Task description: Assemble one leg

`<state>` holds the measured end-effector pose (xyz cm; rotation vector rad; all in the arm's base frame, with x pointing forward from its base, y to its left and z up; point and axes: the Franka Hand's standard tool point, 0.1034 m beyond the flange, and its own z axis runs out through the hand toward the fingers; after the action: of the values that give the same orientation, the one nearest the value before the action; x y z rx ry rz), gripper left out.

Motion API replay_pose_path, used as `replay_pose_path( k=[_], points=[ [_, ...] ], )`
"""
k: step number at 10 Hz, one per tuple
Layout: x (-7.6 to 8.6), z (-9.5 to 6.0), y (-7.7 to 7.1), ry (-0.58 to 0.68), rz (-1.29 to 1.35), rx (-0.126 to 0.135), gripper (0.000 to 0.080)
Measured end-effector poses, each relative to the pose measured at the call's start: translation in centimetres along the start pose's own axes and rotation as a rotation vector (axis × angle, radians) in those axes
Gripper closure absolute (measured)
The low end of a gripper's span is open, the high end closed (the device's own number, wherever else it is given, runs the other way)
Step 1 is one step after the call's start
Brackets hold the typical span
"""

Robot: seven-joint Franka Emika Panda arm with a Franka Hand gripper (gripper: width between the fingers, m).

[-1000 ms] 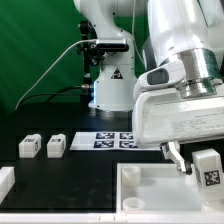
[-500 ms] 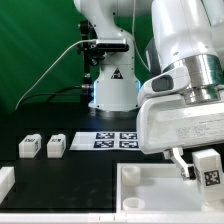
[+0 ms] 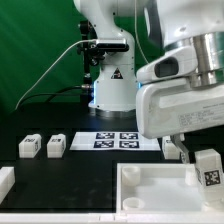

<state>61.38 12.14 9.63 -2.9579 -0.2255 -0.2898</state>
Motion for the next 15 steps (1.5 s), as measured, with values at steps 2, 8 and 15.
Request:
replay_pose_path(
  k=[2,8,15],
  points=[
    [2.0,-0.3,0.9,-0.323,-0.009,0.035,0.0151],
    [0.9,2.4,2.2,-0.282,-0.008,0.021,0.0162],
    [0.9,2.6,1.9,-0.286,0.452,-0.009,0.0511]
  ],
)
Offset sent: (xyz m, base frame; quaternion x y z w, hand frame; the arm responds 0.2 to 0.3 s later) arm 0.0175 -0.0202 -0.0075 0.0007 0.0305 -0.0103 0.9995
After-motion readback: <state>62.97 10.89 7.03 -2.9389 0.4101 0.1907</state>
